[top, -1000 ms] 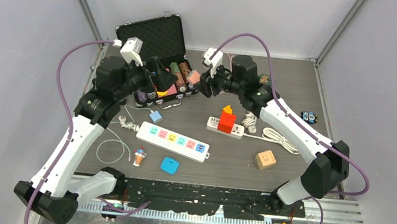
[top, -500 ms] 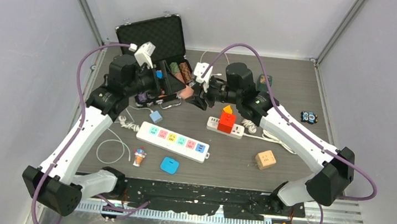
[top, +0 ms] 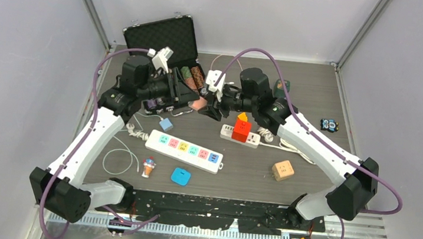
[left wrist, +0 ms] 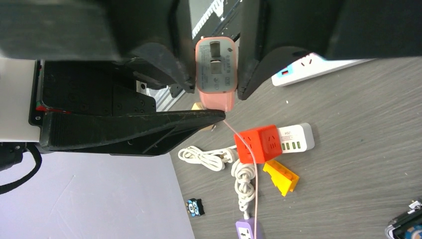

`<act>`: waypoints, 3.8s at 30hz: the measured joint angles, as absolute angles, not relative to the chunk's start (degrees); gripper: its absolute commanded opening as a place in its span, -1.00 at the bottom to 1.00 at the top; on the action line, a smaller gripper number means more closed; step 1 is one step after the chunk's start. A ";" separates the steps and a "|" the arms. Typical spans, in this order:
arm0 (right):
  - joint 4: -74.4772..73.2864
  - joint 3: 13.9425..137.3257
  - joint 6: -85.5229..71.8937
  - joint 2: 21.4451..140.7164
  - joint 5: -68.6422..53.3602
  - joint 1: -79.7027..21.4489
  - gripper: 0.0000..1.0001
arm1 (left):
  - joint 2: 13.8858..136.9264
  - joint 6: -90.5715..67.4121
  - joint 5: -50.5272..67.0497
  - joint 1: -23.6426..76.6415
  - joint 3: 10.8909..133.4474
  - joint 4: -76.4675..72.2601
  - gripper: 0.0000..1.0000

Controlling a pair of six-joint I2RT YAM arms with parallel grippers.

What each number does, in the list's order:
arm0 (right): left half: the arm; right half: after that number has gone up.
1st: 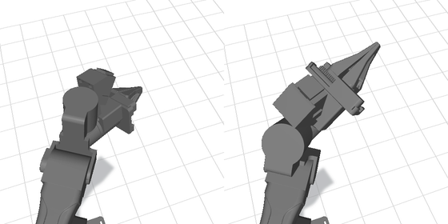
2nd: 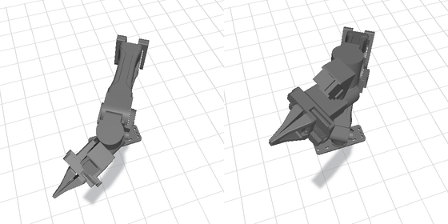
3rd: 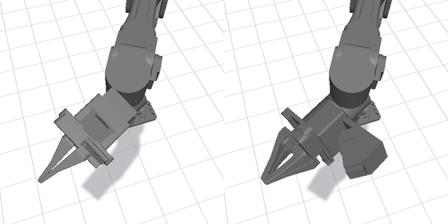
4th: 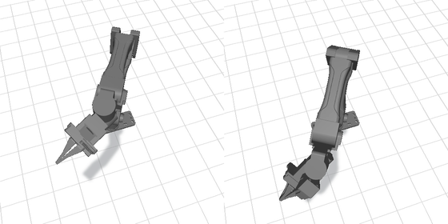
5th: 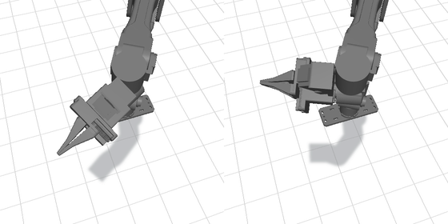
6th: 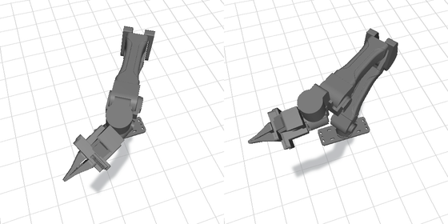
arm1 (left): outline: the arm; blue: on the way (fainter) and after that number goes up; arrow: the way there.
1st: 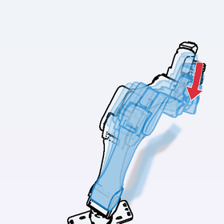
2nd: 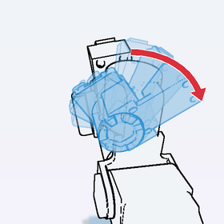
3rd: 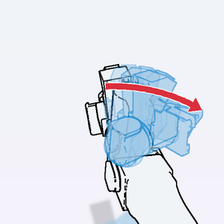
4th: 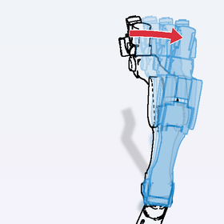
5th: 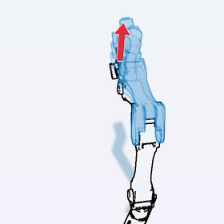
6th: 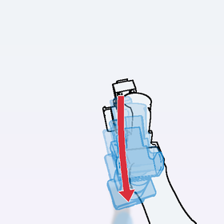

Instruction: Insert the plug

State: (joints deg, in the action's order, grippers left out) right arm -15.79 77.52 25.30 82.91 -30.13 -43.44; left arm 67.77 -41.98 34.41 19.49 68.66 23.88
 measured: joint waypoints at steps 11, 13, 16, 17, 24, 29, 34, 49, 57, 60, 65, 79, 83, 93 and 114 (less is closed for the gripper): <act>-15.97 77.73 23.14 82.91 -29.36 -43.33 0.72 | 69.36 -43.62 37.65 18.76 68.66 22.37 -1.00; -15.62 78.11 21.58 82.98 -29.19 -43.38 0.94 | 69.56 -43.77 38.48 18.81 68.66 21.71 -1.00; -14.31 78.41 19.35 82.98 -29.08 -43.44 0.91 | 69.87 -44.80 39.22 18.90 68.66 20.03 -1.00; -13.89 78.43 18.41 82.98 -29.06 -43.42 0.91 | 69.93 -45.10 39.31 18.87 68.66 19.33 -1.00; -7.97 76.29 5.54 79.42 -27.24 -40.71 0.91 | 69.95 -47.68 37.12 18.09 68.66 15.46 -1.00; -0.64 75.07 -12.19 74.74 -25.10 -35.46 0.98 | 69.95 -50.37 33.12 17.45 68.69 12.10 -1.00; 6.04 74.11 -31.73 74.70 -26.33 -31.48 1.00 | 70.26 -52.60 29.12 17.19 70.50 9.30 -1.00; 30.96 66.76 -66.74 85.93 -34.79 -31.35 0.81 | 73.34 -62.43 26.09 17.12 76.97 2.17 -1.00; 42.52 67.99 -75.79 91.72 -35.05 -31.09 0.57 | 73.14 -65.60 27.24 17.12 74.13 -0.67 -1.00; 46.61 68.12 -78.56 92.82 -34.96 -30.94 0.43 | 72.77 -65.89 27.51 17.12 73.23 -0.71 -1.00; 50.26 68.97 -81.65 94.56 -34.83 -30.87 0.15 | 72.40 -66.22 28.08 17.12 72.42 -1.65 -1.00; 48.88 70.30 -81.58 94.87 -36.27 -29.93 -0.89 | 72.34 -66.13 29.63 17.08 72.23 -3.81 0.55; 44.38 70.39 -75.77 94.59 -37.91 -28.27 -0.89 | 71.90 -61.71 29.45 17.06 72.20 -0.03 0.99; 10.04 69.67 -36.45 84.23 -41.30 -19.68 -0.89 | 69.36 -36.75 20.51 15.49 75.90 25.63 0.99; -40.49 71.64 28.82 77.80 -28.18 -22.81 -0.89 | 65.10 -23.66 15.97 15.20 73.25 35.16 0.99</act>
